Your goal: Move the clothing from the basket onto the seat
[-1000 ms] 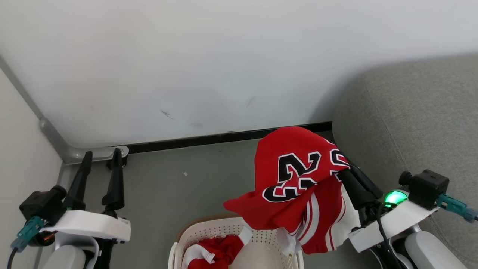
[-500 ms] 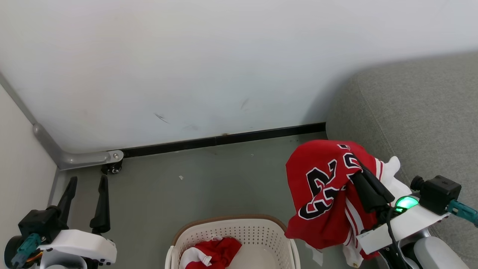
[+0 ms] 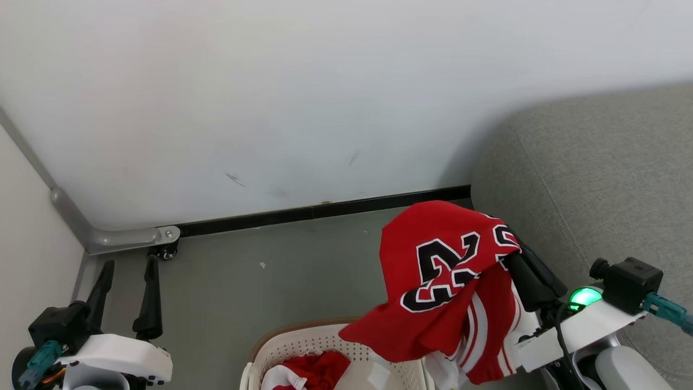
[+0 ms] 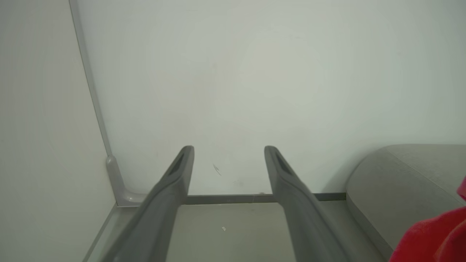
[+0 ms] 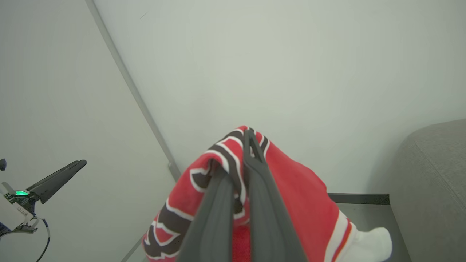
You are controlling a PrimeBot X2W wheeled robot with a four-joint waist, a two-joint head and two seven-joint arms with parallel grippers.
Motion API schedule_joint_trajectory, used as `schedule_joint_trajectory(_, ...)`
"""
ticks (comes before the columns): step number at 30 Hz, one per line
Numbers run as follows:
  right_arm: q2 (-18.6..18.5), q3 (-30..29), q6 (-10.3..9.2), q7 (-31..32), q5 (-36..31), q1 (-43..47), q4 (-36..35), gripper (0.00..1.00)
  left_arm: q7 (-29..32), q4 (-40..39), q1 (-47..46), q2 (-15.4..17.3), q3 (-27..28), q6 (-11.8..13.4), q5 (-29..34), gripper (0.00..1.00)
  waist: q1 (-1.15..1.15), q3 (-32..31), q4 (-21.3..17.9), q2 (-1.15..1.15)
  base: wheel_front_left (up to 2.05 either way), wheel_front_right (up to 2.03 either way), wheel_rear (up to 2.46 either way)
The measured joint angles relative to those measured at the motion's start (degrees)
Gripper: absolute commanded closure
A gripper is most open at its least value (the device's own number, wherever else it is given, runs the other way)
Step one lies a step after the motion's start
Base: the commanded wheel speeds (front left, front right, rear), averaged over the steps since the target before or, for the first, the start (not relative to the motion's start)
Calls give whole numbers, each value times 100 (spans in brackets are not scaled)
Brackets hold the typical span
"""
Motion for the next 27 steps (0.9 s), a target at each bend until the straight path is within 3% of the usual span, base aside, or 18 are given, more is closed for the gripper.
schedule_joint_trajectory(13, -9, -303, 0, 0, -200, 170, -70, 100, 0, 69, 0, -84, -86, -282, 199, 0, 0, -26, -241, 0, 0, 0, 0)
schedule_joint_trajectory(27, 74, -872, 0, 0, -413, 498, -382, 100, 0, 19, -159, -254, -254, -623, 390, 0, 0, 37, -748, 0, 0, 0, 0)
